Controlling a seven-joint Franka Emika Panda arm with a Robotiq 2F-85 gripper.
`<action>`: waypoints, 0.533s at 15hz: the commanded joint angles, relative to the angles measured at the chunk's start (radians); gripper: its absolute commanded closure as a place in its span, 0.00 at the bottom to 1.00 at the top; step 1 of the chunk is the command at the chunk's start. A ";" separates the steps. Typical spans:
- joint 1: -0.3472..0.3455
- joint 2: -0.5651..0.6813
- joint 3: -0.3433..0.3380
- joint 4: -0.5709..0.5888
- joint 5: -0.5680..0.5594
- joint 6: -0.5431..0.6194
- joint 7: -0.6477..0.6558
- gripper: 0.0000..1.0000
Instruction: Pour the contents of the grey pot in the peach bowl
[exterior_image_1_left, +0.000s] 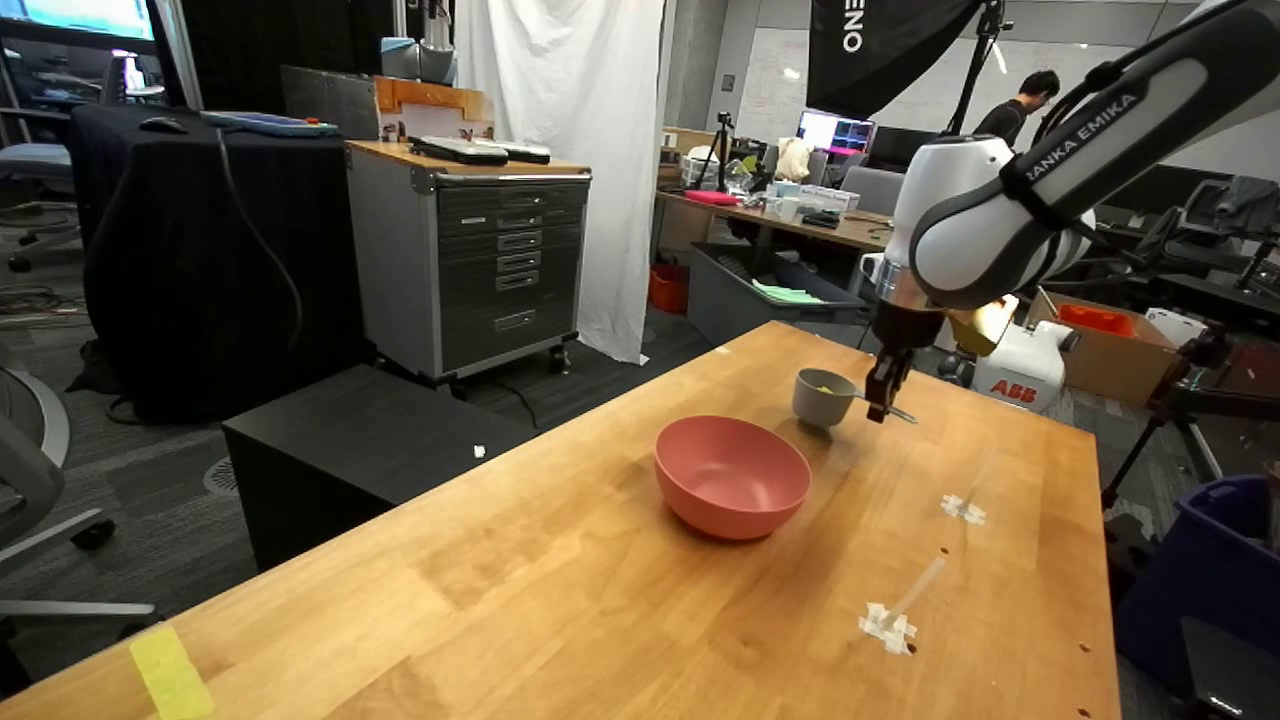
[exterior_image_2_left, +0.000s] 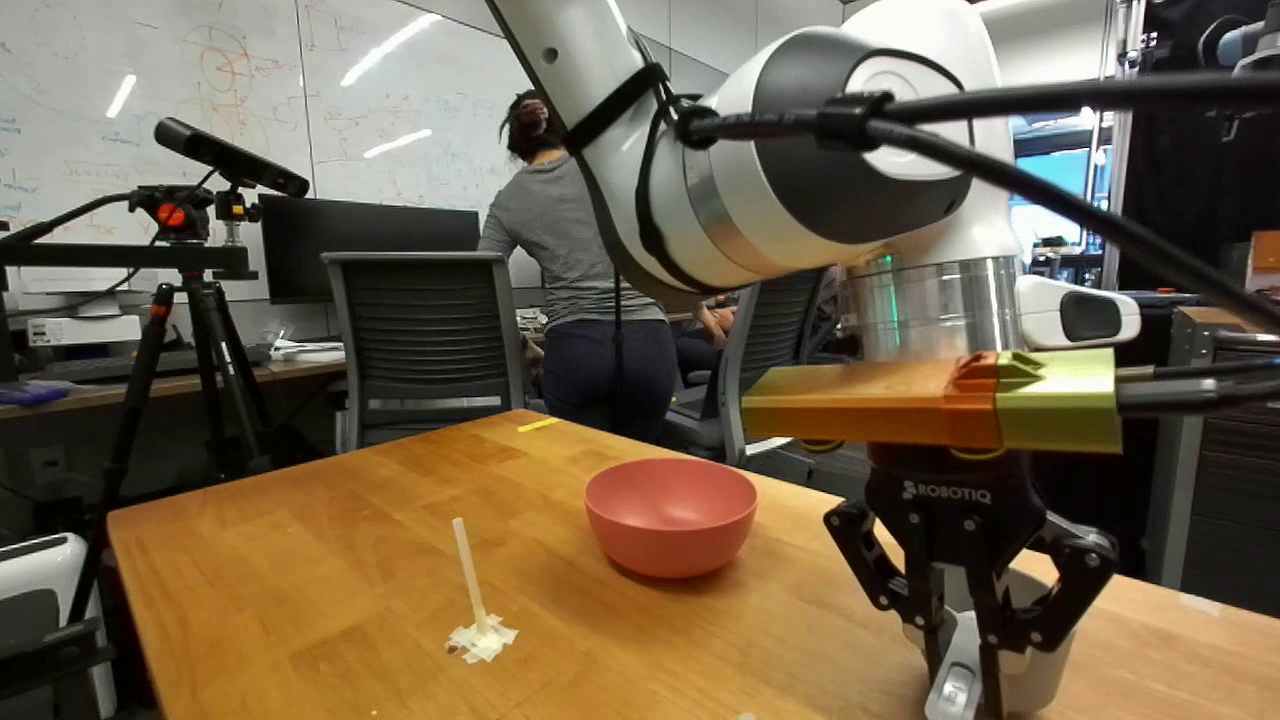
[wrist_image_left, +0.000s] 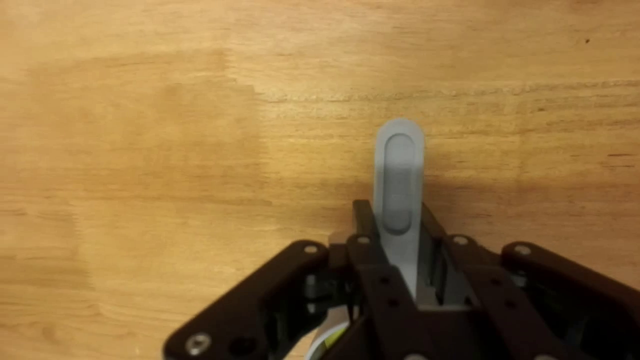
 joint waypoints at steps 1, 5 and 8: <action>0.029 -0.084 -0.025 -0.063 -0.047 -0.017 0.020 0.94; 0.075 -0.133 -0.047 -0.125 -0.113 -0.005 0.062 0.94; 0.107 -0.145 -0.048 -0.156 -0.153 0.014 0.105 0.94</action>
